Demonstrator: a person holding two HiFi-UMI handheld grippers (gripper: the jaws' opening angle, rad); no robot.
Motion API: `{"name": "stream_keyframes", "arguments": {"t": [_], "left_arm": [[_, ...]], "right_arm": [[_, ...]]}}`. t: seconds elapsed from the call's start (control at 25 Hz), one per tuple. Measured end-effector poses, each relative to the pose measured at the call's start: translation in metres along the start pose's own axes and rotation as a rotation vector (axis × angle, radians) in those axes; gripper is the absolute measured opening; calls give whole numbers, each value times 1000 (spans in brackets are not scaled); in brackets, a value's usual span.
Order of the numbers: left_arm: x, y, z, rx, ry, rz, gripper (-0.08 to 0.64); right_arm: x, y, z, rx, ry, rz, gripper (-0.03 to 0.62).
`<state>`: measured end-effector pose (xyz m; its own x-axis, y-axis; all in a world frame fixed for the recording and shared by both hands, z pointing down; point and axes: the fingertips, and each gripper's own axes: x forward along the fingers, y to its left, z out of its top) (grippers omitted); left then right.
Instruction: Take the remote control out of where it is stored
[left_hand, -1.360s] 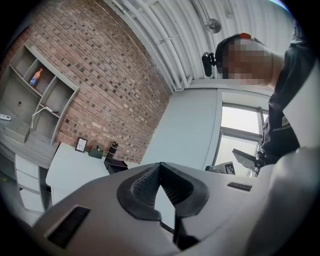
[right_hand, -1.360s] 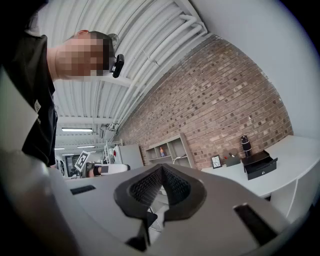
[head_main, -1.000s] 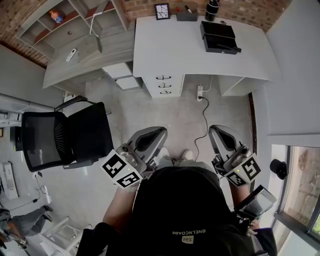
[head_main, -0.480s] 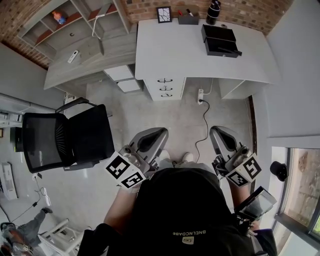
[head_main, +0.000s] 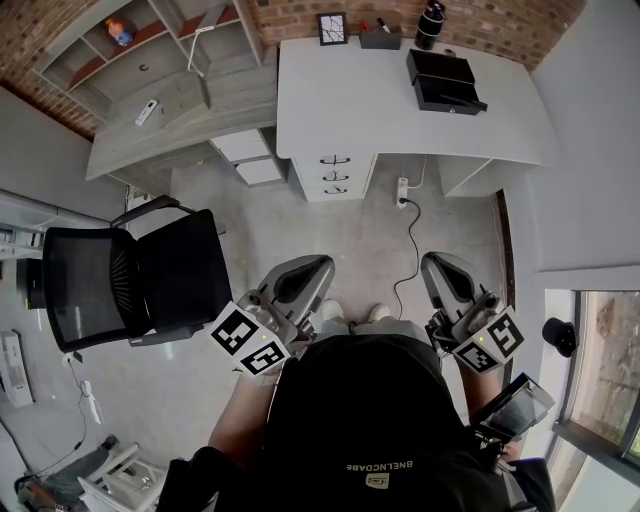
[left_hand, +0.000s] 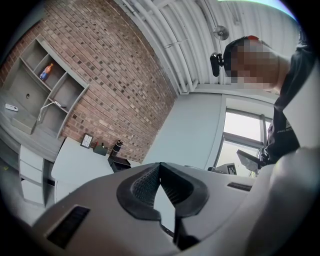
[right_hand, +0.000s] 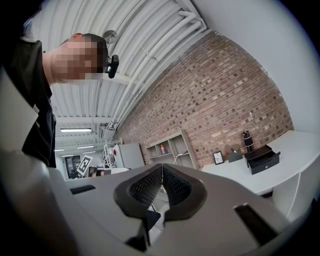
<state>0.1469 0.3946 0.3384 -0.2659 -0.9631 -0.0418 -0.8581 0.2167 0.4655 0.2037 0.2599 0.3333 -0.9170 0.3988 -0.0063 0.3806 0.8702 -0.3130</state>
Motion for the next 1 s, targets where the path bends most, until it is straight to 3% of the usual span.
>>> {"name": "stream_keyframes", "arguments": {"t": [0.48,1.0], "left_arm": [[-28,31,5,-1,6,-2,8],[-17,62,3,-22,20,30,8]], "right_arm": [[15,14,-13,-2,-10,-48,6],[35,-27,-9,23,-35,-81,6]]}}
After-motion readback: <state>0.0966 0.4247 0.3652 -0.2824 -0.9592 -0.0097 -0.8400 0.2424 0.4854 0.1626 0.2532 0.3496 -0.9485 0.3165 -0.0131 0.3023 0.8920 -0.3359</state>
